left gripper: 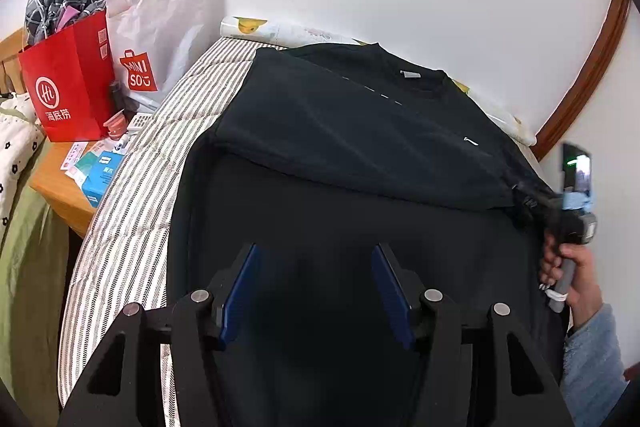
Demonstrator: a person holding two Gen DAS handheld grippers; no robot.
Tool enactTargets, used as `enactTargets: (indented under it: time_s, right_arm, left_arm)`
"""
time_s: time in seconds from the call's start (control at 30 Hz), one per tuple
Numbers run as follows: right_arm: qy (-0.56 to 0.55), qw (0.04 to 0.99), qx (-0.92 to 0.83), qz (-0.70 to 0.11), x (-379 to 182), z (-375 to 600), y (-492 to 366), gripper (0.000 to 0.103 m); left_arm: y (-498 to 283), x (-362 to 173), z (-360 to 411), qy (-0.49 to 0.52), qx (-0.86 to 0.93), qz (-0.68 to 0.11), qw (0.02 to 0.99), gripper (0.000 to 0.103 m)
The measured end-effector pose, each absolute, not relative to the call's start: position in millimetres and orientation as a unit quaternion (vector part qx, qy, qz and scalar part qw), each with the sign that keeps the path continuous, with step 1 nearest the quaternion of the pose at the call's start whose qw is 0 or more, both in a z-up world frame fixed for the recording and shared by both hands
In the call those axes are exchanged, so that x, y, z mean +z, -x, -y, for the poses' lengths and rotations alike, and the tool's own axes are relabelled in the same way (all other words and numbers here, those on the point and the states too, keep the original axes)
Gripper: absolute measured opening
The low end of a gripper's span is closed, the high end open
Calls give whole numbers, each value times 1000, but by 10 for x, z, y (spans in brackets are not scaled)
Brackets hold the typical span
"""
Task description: Fold small clothes
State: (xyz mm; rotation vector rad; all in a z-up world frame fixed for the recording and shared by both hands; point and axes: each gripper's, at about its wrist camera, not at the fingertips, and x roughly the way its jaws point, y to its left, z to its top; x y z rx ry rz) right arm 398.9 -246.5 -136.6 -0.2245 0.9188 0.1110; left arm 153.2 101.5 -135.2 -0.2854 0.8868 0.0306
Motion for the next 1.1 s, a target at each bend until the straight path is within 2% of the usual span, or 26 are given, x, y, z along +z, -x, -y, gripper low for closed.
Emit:
enactTargets:
  time_s: [0.3,0.47,0.53,0.73,0.83,0.87,0.93,0.97,1.1]
  right_arm:
    - [63,897,62,-433,-1211,2643,-3701,34]
    - [97,896,64,-428,-1335,2615,-3572,34]
    - [78,894,63,-437,-1314,2663,-3581,34]
    - [28,908,32,-416,-926,3148,-3255,36]
    - [35,917,-36,-395,-789,3622,-3011,46]
    - [41,918,-56,-391,-772,3755,-2952,56]
    - [61,912,-118,-388,-786,4155,-2783,70]
    - [69,908,-136,-391,-810,4282,-2732,73]
    - [110,875,-189,-432,-1042,4811,-2498,73]
  left_arm:
    - [-1569,-1408,-1083,149,18,-430,890,56]
    - [-1601,-1452,-1003,148,11,-438,887,56]
    - [-1596,-1439,-953,149,5,-438,887,56]
    - [-1606,-1320,-767,131,-7,-431,893,56]
    - [-1640,-1270,-655,125,-20,-429,894,56]
    - [-1655,-1249,-591,121,-27,-428,895,56]
    - [-1675,-1228,-485,115,-36,-426,897,58]
    - [-1684,-1224,-433,112,-41,-426,897,58]
    - [-1729,-1238,-246,104,-49,-431,895,58]
